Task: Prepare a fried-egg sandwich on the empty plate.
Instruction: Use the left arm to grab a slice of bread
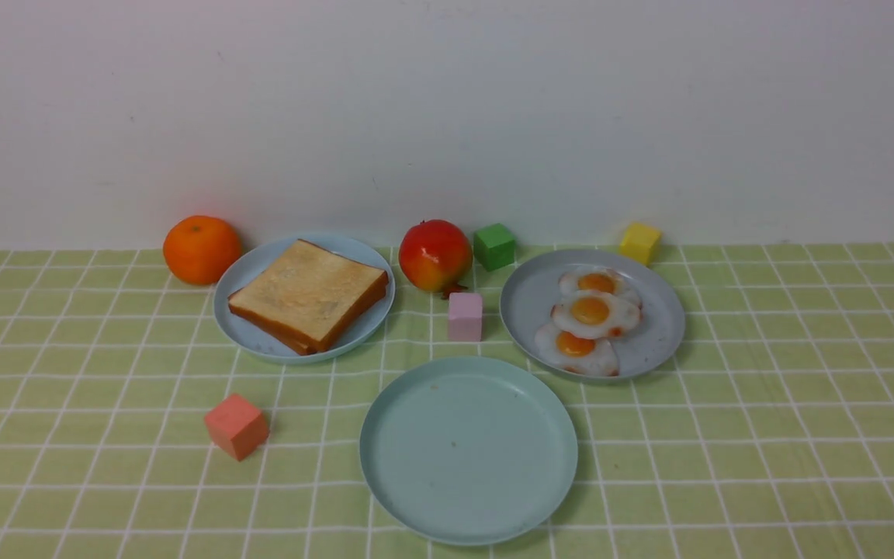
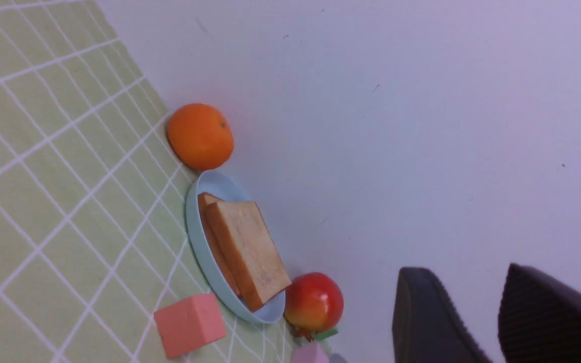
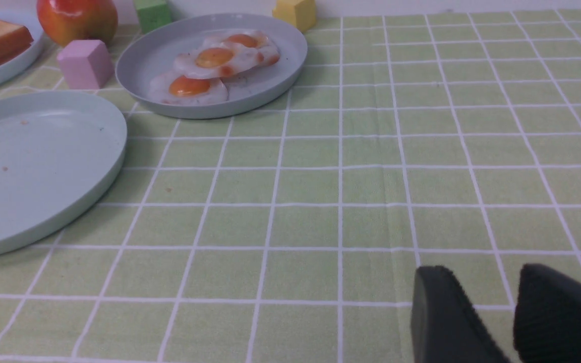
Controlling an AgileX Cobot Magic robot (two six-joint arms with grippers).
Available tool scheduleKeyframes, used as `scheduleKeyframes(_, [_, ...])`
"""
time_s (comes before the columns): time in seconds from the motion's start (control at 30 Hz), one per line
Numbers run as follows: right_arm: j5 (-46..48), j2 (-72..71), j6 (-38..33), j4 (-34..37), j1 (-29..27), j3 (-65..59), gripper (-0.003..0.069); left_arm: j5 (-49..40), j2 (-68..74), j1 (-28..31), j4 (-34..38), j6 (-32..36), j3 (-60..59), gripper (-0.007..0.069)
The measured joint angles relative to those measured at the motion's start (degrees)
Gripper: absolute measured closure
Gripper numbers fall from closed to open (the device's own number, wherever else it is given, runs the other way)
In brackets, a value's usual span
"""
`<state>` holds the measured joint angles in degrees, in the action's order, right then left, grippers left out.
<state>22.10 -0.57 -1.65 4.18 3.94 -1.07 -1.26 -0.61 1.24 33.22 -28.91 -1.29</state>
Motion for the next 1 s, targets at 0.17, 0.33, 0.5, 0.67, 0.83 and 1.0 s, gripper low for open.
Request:
scheduleKeyframes(0.17, [0.00,0.00,0.00,0.00,0.00,0.00,0.0419,-6.79,1.88,-4.15,-4.09,6.21,7.15,0.0453])
scheduleKeyframes(0.33, [0.00,0.00,0.00,0.00,0.00,0.00,0.0419,-26.62,16.60,-12.53,-9.73,15.69,23.53,0.0554])
scheduleKeyframes(0.5, [-1.87,0.00,0.73,1.58,0.00,-0.13,0.0419,-45.16,33.72,-16.11,-13.07,22.09,36.86,0.0579])
scheduleKeyframes(0.67, [-9.87,0.00,7.94,14.02,0.00,-0.44,0.0419,-49.40,45.36,-16.17,-12.32,25.50,43.77,0.0581])
scheduleKeyframes(0.83, [-15.33,0.00,13.73,27.22,0.00,-0.44,0.0419,-50.07,49.74,-16.17,-9.60,30.74,44.14,0.0638])
scheduleKeyframes(1.0, [-6.08,0.91,14.20,31.68,0.15,4.72,0.0494,-48.04,50.86,-19.61,-9.90,32.45,44.67,0.0638])
